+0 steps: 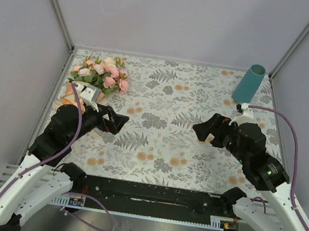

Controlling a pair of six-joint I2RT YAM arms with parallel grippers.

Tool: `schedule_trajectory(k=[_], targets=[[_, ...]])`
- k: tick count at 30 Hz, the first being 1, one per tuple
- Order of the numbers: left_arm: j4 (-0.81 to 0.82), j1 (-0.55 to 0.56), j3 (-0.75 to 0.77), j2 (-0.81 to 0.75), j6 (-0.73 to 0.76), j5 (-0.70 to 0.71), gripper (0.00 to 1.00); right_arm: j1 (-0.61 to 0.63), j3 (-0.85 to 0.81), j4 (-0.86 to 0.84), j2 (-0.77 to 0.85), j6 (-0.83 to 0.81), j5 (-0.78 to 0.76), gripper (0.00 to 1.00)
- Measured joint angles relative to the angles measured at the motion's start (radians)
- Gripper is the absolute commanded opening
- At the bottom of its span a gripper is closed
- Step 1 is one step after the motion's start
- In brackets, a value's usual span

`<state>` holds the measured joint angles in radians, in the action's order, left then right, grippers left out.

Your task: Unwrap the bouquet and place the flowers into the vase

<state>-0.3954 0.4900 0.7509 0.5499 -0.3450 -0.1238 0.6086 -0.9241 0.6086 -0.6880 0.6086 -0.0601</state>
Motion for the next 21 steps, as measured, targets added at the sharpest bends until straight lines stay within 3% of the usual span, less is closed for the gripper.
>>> schedule_trajectory(k=[12, 21], targets=[[-0.004, 0.0, 0.0, 0.029, -0.001, 0.037, 0.99, 0.0, -0.003, -0.003, 0.027, -0.002, 0.0, 0.99], [-0.127, -0.002, 0.042, 0.201, -0.082, 0.399, 0.99, 0.0, -0.003, -0.005, 0.066, -0.042, -0.042, 0.99]])
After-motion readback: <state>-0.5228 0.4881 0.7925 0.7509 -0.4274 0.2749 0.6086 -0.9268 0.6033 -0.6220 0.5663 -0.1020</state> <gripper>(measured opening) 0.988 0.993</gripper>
